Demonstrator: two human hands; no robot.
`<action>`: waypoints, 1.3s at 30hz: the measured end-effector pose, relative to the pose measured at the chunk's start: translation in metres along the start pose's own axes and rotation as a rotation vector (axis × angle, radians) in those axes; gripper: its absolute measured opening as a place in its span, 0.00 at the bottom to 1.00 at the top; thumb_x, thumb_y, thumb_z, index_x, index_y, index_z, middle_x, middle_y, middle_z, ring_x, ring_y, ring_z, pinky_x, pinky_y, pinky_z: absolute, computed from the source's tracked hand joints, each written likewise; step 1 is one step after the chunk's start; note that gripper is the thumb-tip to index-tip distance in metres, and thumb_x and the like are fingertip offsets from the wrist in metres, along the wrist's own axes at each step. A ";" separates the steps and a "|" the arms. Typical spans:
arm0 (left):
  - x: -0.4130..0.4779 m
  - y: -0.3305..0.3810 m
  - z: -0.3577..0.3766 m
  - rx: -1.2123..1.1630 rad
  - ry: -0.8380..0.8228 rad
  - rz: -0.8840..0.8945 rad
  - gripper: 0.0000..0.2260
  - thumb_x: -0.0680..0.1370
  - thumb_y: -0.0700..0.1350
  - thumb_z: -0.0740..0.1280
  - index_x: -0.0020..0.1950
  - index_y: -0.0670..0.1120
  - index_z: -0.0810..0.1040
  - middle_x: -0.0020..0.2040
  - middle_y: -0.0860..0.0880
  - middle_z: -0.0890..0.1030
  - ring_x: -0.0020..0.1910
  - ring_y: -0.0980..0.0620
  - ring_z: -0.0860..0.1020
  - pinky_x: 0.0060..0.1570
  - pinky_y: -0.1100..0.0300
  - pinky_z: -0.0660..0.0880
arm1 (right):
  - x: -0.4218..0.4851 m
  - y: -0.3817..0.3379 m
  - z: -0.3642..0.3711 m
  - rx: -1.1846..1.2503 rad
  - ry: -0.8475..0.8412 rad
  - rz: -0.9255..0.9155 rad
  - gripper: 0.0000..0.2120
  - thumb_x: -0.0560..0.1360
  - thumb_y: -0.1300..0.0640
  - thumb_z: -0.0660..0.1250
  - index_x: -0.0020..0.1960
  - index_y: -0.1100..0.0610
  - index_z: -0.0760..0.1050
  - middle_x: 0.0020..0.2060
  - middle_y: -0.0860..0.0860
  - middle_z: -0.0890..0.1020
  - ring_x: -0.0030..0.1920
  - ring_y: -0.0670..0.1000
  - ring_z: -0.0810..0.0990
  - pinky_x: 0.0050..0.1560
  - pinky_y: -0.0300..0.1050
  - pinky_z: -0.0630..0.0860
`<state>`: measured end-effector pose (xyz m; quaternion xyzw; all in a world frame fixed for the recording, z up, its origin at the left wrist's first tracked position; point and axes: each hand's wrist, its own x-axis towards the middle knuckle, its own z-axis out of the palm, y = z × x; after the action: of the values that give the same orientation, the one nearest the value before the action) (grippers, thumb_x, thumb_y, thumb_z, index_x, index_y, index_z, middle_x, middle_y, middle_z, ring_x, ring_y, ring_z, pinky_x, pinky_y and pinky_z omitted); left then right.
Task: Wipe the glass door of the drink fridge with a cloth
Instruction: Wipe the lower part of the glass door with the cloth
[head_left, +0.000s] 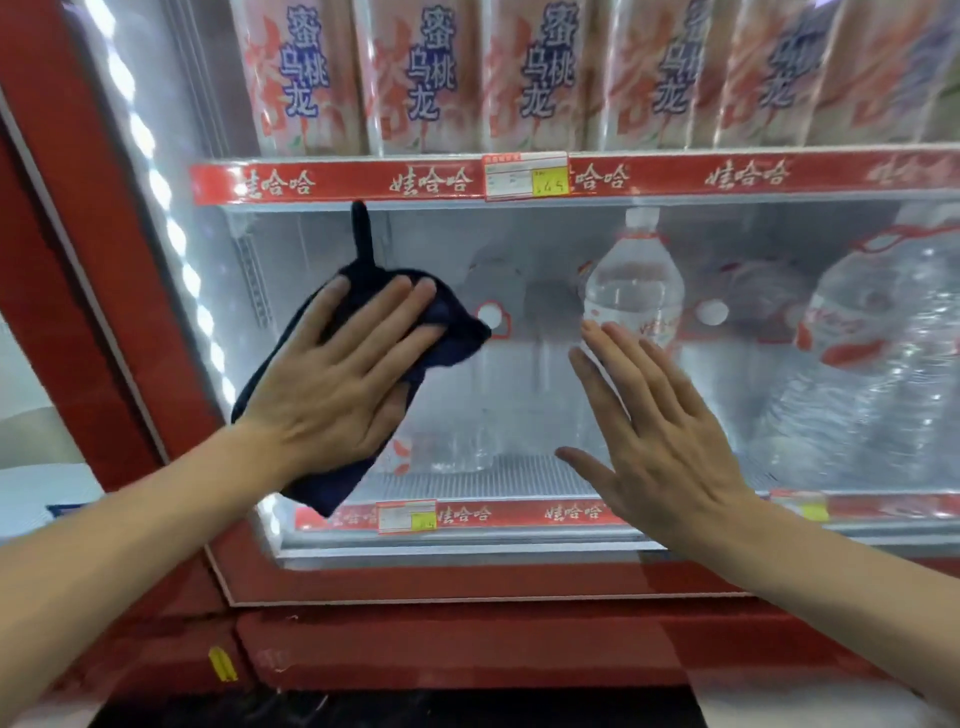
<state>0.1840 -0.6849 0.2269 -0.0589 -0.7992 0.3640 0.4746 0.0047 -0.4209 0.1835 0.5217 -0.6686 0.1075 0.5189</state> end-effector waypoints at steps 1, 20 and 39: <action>0.021 -0.002 -0.003 0.009 0.025 -0.054 0.27 0.82 0.46 0.59 0.81 0.41 0.61 0.81 0.41 0.59 0.82 0.44 0.56 0.78 0.38 0.53 | -0.003 0.004 0.001 -0.012 -0.001 -0.005 0.41 0.76 0.44 0.74 0.77 0.68 0.63 0.79 0.63 0.62 0.80 0.62 0.60 0.79 0.60 0.59; 0.082 0.054 0.002 0.048 -0.001 0.011 0.25 0.84 0.47 0.56 0.80 0.40 0.62 0.81 0.40 0.60 0.81 0.42 0.58 0.79 0.39 0.51 | -0.038 0.072 -0.027 -0.046 -0.037 0.048 0.43 0.75 0.47 0.74 0.80 0.67 0.59 0.80 0.63 0.60 0.81 0.62 0.58 0.79 0.60 0.59; 0.136 0.111 0.014 0.025 -0.001 0.054 0.26 0.84 0.48 0.56 0.81 0.43 0.60 0.81 0.41 0.59 0.81 0.42 0.58 0.79 0.39 0.53 | -0.073 0.134 -0.043 -0.063 -0.121 0.062 0.48 0.73 0.43 0.74 0.81 0.67 0.56 0.81 0.63 0.57 0.81 0.63 0.56 0.78 0.63 0.60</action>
<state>0.0708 -0.5520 0.2495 -0.0744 -0.7929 0.3866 0.4651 -0.0848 -0.2908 0.1972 0.4895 -0.7178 0.0707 0.4900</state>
